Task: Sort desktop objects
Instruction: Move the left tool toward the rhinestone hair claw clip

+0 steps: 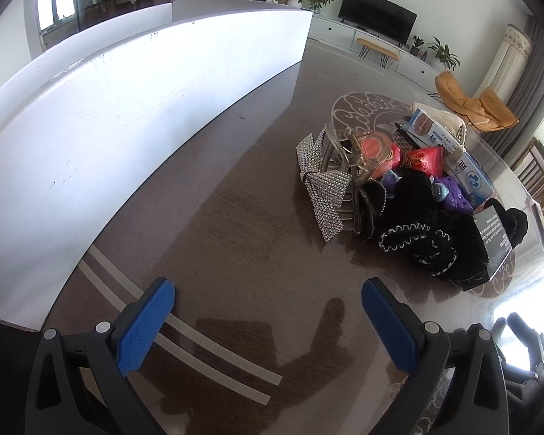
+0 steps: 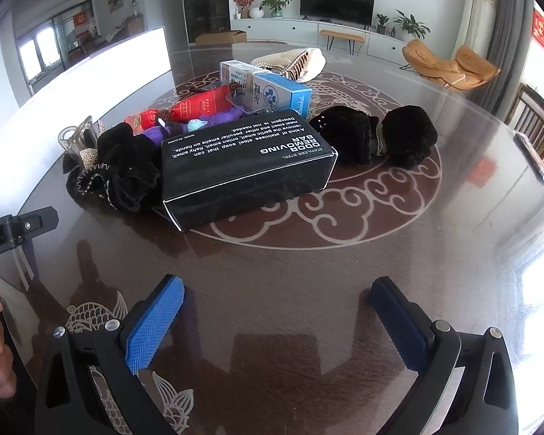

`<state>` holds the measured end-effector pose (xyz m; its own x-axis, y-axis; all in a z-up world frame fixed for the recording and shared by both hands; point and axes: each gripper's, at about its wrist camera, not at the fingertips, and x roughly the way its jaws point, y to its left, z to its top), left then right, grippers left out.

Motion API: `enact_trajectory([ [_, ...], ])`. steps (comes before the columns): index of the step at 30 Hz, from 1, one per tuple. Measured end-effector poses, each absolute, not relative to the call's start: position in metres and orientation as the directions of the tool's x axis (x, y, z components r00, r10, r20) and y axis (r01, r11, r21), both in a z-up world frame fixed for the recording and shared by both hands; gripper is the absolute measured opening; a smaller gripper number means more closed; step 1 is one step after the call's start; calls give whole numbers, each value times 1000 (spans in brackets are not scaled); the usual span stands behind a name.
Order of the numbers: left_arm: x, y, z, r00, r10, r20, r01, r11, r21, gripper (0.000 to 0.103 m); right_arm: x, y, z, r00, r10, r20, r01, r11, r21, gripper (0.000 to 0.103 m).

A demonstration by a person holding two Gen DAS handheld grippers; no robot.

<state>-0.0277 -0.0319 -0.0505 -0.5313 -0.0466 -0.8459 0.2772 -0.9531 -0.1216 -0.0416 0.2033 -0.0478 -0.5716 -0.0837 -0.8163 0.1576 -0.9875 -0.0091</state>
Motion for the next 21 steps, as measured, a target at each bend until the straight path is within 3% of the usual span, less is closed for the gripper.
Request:
enact_trajectory([
  [7,-29,-19,-56,-497,-140,-856,264,-964,4,103,-40,202,-49,-583,-71,-809,156,-987,-26,103],
  [21,-28,-19,-52,-496,-140,-857,266,-964,4,103,-38,202,-51,-583,-75,-809,155,-988,-21,103],
])
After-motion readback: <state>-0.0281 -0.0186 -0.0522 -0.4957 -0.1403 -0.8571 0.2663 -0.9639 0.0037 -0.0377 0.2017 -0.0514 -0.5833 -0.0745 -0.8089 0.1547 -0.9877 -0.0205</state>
